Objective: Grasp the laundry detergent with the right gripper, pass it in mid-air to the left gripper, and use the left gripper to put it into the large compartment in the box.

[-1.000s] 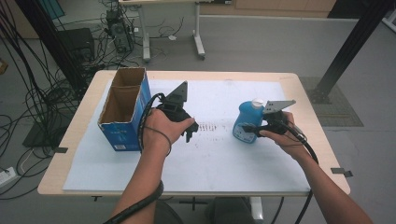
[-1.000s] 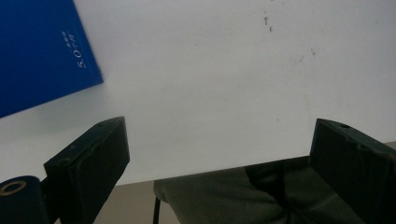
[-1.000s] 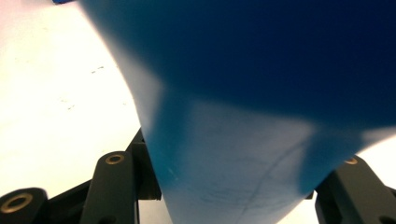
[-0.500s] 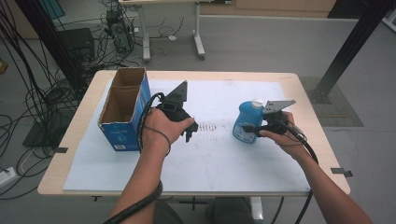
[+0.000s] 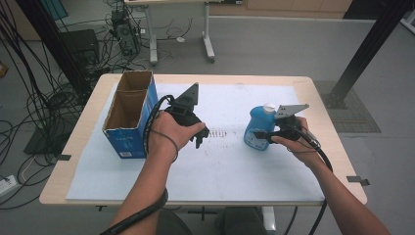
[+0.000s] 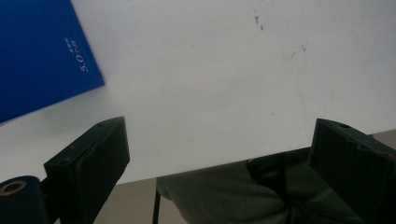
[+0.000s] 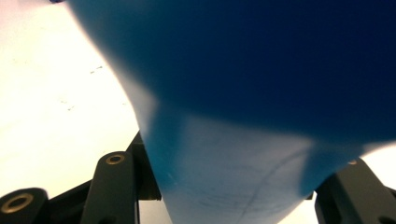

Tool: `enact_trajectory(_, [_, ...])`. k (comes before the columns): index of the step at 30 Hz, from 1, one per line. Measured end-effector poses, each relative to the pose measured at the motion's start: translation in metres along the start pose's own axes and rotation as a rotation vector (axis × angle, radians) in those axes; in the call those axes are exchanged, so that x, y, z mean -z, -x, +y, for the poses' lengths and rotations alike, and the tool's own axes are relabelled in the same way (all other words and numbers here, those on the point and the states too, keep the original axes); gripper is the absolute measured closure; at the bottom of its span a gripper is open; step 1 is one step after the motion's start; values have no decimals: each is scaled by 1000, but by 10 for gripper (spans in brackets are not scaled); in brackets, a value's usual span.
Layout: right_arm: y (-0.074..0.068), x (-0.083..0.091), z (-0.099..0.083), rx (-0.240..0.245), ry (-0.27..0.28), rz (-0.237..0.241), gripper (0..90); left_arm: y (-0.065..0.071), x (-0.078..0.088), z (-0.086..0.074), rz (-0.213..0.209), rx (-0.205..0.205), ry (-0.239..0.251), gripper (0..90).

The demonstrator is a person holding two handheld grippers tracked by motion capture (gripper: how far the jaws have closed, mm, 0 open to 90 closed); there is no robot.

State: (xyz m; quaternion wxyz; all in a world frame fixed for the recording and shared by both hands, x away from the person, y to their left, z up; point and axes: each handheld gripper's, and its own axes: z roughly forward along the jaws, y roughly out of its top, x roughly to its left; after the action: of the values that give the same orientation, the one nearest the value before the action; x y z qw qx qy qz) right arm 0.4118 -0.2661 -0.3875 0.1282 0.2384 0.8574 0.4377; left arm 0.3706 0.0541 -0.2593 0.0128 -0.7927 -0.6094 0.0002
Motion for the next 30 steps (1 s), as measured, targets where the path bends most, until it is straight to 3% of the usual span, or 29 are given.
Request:
enact_trajectory(5, [1, 2, 6, -8, -12, 0, 448, 1, 9, 1, 3, -23, 7, 56])
enact_trajectory(9, [2, 9, 22, -17, 3, 2, 447, 1, 25, 5, 10, -64, 13, 57])
enact_trajectory(12, [2, 16, 41, -31, -7, 25, 447, 1, 44, 9, 0, -124, 35, 59])
enact_trajectory(13, [2, 16, 41, -31, -7, 25, 447, 1, 44, 9, 0, -124, 35, 60])
enact_trajectory(15, [1, 20, 56, -36, -32, 43, 447, -1, 60, 12, -6, -186, 62, 58])
enact_trajectory(18, [1, 21, 67, -43, -50, 52, 447, -2, 69, 14, -9, -220, 70, 56])
enact_trajectory(23, [3, 23, 94, -104, -85, 86, 446, -10, 89, 25, -5, -298, 97, 58])
enact_trajectory(30, [-2, 12, 120, -84, -112, 116, 446, -22, 109, 36, -12, -396, 129, 58])
